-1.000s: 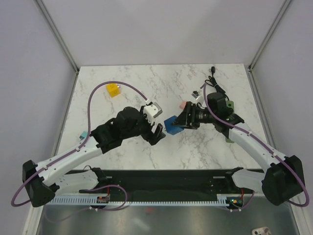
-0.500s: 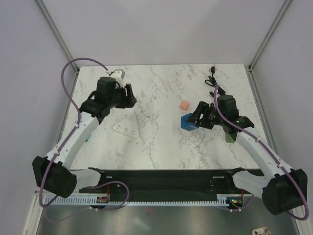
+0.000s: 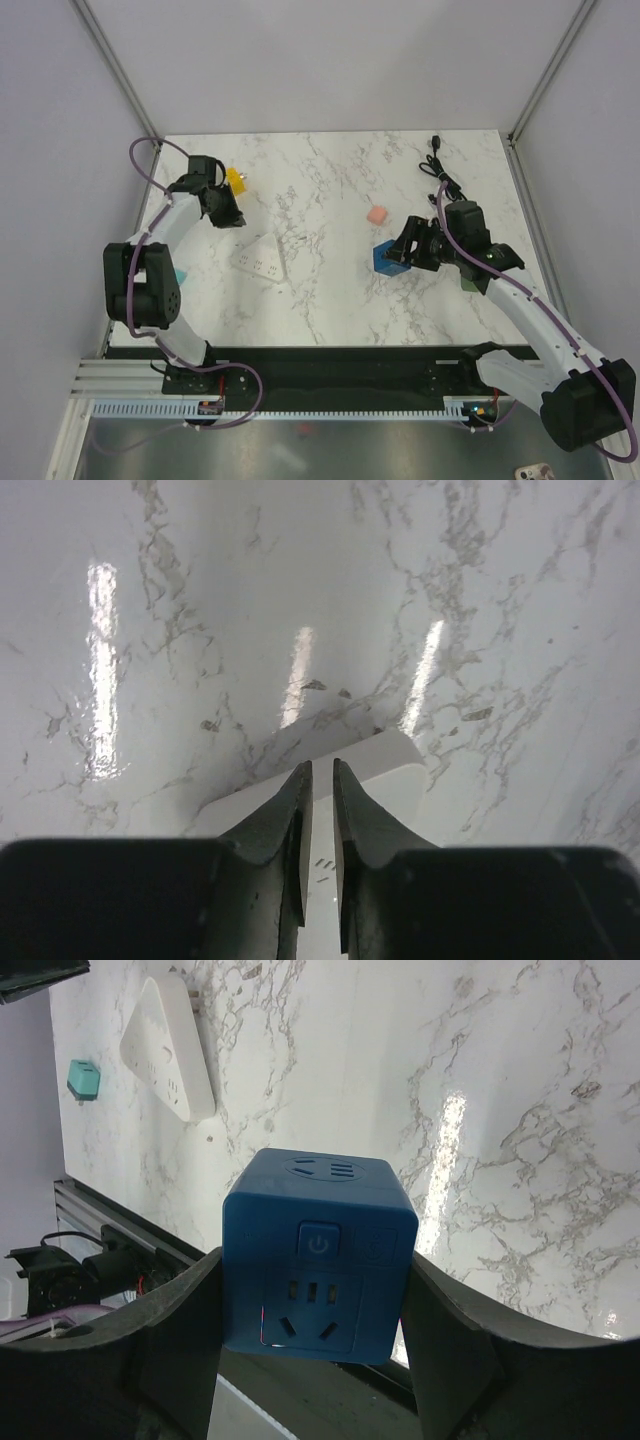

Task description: Insert the plug

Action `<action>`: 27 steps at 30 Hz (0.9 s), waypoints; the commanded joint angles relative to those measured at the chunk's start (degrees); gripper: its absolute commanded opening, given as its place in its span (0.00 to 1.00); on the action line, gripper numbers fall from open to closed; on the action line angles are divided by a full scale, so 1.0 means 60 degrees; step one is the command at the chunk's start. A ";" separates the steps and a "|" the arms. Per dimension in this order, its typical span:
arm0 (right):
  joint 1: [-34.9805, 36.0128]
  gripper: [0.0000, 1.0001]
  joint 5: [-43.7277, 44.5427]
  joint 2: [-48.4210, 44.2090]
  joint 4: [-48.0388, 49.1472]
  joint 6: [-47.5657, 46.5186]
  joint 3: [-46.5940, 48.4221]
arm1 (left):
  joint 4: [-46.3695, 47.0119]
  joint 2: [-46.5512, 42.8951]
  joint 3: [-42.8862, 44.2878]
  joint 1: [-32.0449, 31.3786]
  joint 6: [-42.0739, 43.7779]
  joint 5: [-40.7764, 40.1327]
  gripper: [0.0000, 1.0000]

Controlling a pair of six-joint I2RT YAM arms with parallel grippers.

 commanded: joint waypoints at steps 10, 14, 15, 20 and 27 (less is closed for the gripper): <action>0.0757 0.00 0.0399 -0.0683 -0.0260 -0.0279 0.0430 | -0.1239 0.2180 0.0219 0.0025 0.0536 -0.1982 0.10; 0.0918 0.00 0.0604 -0.0886 -0.0262 -0.0397 0.0374 | -0.1590 0.2079 -0.0570 -0.0689 0.0069 -0.1486 0.09; 0.0948 0.00 0.0750 -0.0974 -0.0261 -0.0382 0.0300 | -0.1649 0.1947 -0.0718 -0.0867 -0.0034 -0.1309 0.08; 0.1036 0.00 0.1351 -0.0860 -0.0759 -0.0746 0.0342 | -0.1474 0.1024 -0.1728 -0.2317 -0.0897 -0.0839 0.08; 0.2189 0.00 0.2873 -0.0668 -0.1009 -0.0063 0.0607 | -0.0947 0.0599 -0.1979 -0.3973 -0.1924 0.0330 0.06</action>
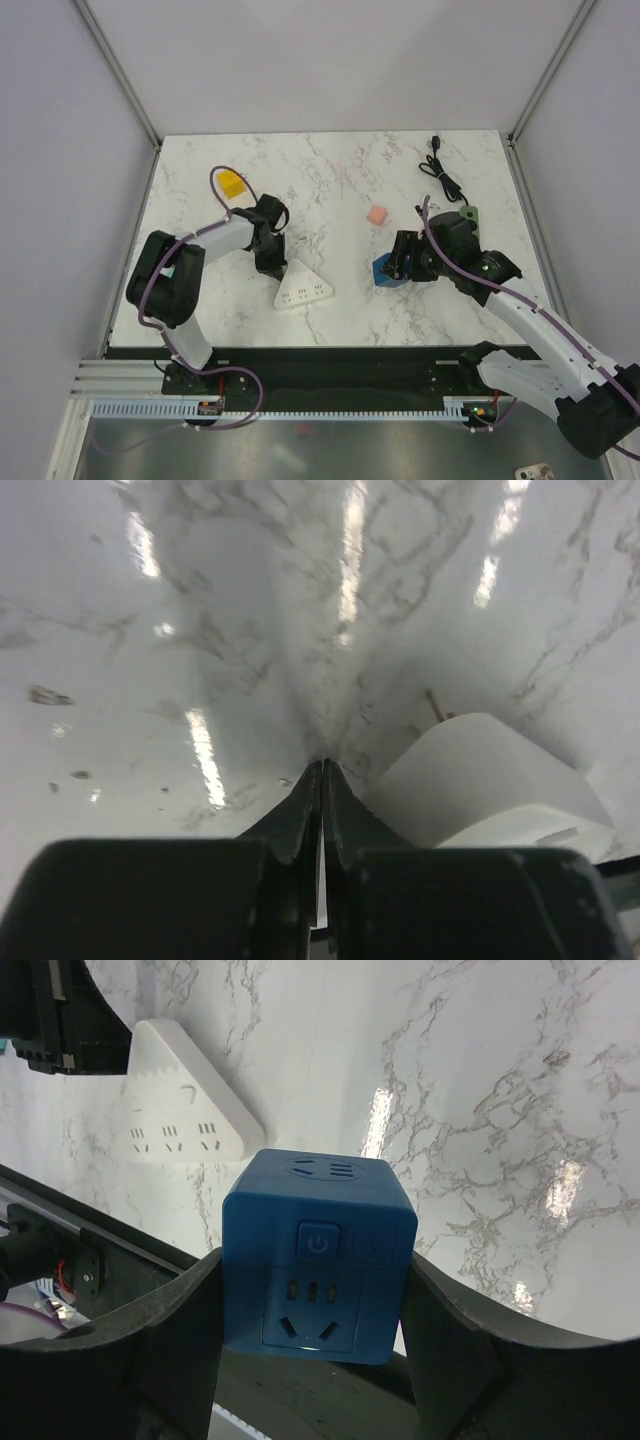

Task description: Insert the plug

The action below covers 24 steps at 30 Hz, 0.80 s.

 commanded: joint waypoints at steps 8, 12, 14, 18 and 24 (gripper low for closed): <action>0.2767 0.00 0.3034 0.0120 0.0837 0.0695 0.0253 | -0.0233 -0.1664 0.0796 0.0488 -0.0182 0.1740 0.25; 0.4331 0.00 0.4395 0.0704 0.1263 0.1412 0.0193 | -0.0175 -0.3042 0.0886 0.1528 0.0405 0.3188 0.57; 0.5254 0.00 0.5332 0.1538 0.1293 0.1864 0.0398 | -0.0131 -0.3860 0.0696 0.1720 0.0786 0.3164 1.00; 0.6238 0.00 0.6447 0.2741 0.1336 0.2759 0.0910 | -0.0101 -0.4816 0.0111 0.1895 0.0934 0.2915 1.00; 0.6490 0.00 0.6961 0.3620 0.1395 0.3245 0.1409 | 0.0688 -0.6133 -0.1381 0.2145 0.0626 0.2315 1.00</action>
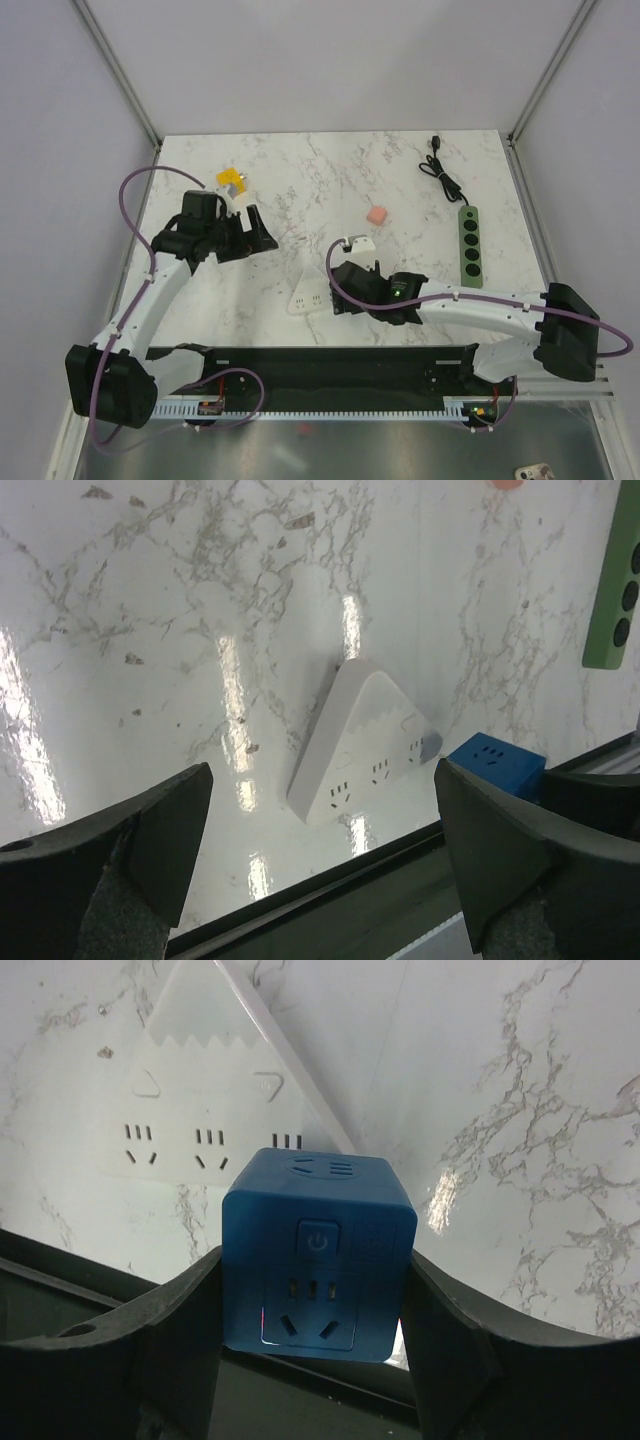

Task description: Insert the plug

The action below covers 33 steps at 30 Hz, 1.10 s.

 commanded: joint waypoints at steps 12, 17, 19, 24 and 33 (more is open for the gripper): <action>-0.0009 0.00 0.0574 0.1079 -0.0258 -0.0017 0.2058 | 0.0691 -0.0174 -0.0854 0.0164 0.0617 0.1174 1.00; -0.0009 0.00 0.0149 0.1489 -0.0506 0.0468 0.2028 | 0.0691 -0.0233 -0.0927 0.0164 0.0632 0.1217 1.00; 0.0035 0.00 0.0337 0.1710 -0.0871 0.0439 0.2116 | 0.0706 -0.0262 -0.0971 0.0164 0.0632 0.1232 1.00; 0.0079 0.00 0.0573 0.1783 -0.1138 0.0512 0.2014 | 0.0720 -0.0394 -0.1117 0.0164 0.0618 0.1335 1.00; 0.0079 0.00 0.0557 0.1608 -0.0757 0.0278 0.1955 | 0.0735 -0.0511 -0.1220 0.0149 0.0618 0.1247 1.00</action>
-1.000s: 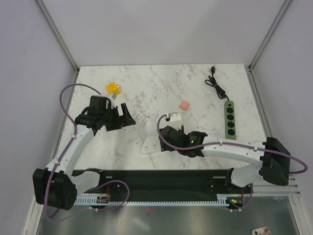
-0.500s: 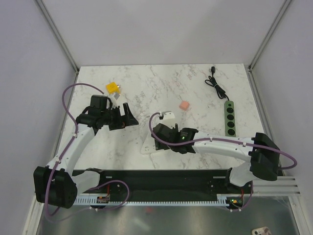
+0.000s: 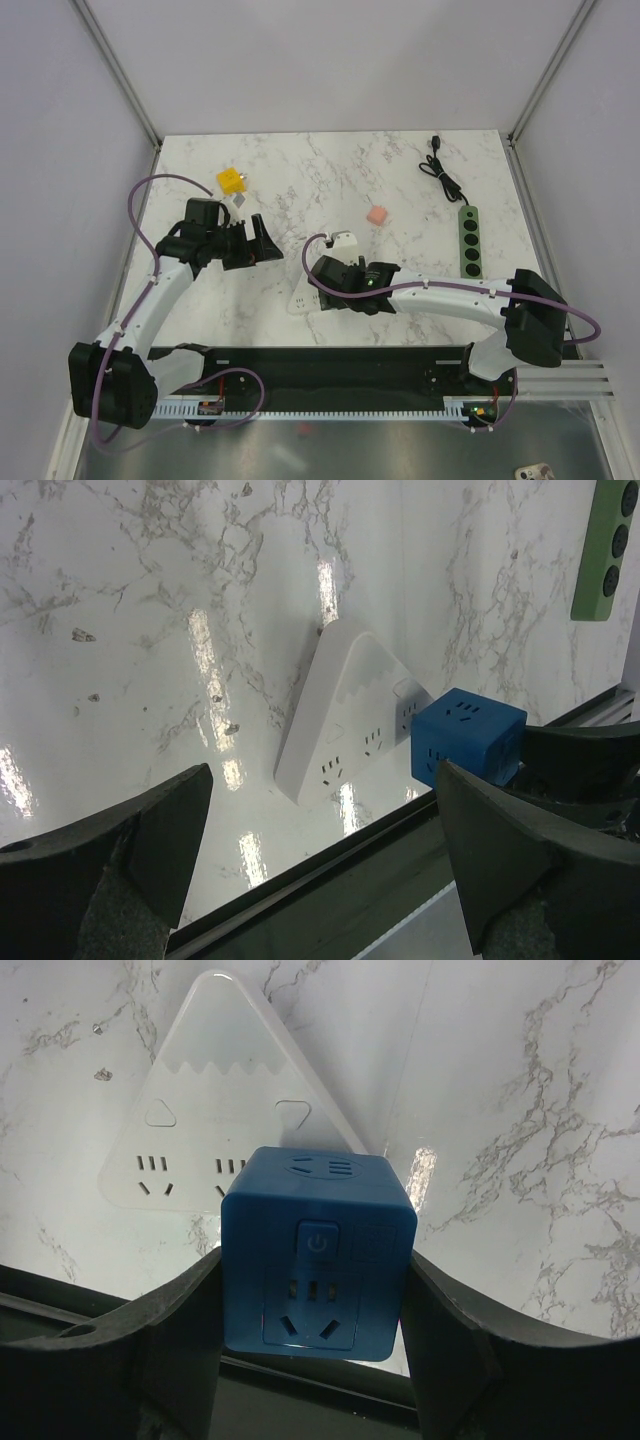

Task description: Insert the plug

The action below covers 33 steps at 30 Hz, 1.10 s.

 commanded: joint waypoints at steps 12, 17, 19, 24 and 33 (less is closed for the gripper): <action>0.0039 0.00 0.0213 -0.0159 0.0249 0.0199 0.0196 | 0.0287 -0.0231 -0.0036 0.0014 0.0374 0.0355 1.00; 0.0039 0.00 0.0168 -0.0056 0.0278 0.0374 0.0269 | 0.0302 -0.0289 -0.0036 0.0014 0.0403 0.0442 1.00; 0.0053 0.00 0.0212 -0.0027 0.0264 0.0476 0.0196 | 0.0302 -0.0304 -0.0036 0.0014 0.0417 0.0428 1.00; 0.0039 0.00 0.0241 0.0075 0.0308 0.0667 0.0181 | 0.0302 -0.0406 -0.0051 0.0014 0.0417 0.0384 1.00; 0.0053 0.00 0.0563 0.0281 0.0367 0.0770 0.0050 | 0.0316 -0.0392 -0.0065 0.0014 0.0417 0.0398 1.00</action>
